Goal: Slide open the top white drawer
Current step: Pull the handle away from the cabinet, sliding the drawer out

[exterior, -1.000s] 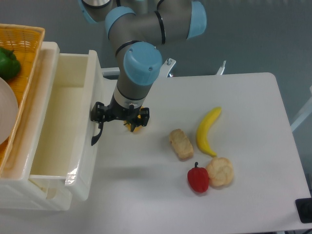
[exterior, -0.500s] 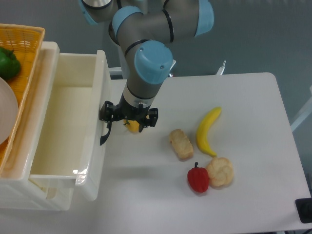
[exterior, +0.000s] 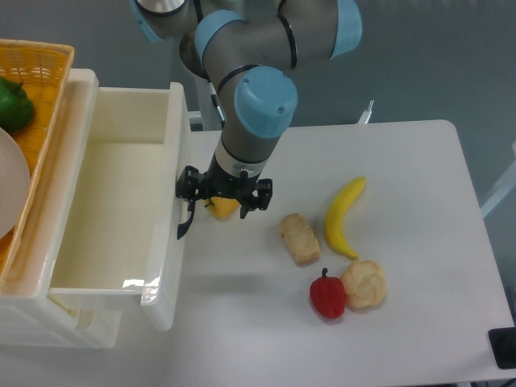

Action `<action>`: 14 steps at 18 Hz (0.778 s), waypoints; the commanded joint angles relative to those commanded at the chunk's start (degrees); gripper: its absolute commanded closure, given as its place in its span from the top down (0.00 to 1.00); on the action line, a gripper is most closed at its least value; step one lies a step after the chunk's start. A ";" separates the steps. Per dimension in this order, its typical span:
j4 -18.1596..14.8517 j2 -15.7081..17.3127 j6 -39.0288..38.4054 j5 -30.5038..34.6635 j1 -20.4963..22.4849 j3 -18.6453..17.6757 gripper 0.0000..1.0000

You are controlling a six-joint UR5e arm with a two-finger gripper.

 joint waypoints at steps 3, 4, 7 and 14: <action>0.00 -0.35 0.00 0.00 0.18 0.00 1.00; 0.00 -0.61 0.00 0.00 0.44 0.00 1.00; -0.17 -0.70 -0.09 -0.26 0.79 0.00 1.00; -0.44 -0.79 -0.53 -1.75 0.79 0.00 1.00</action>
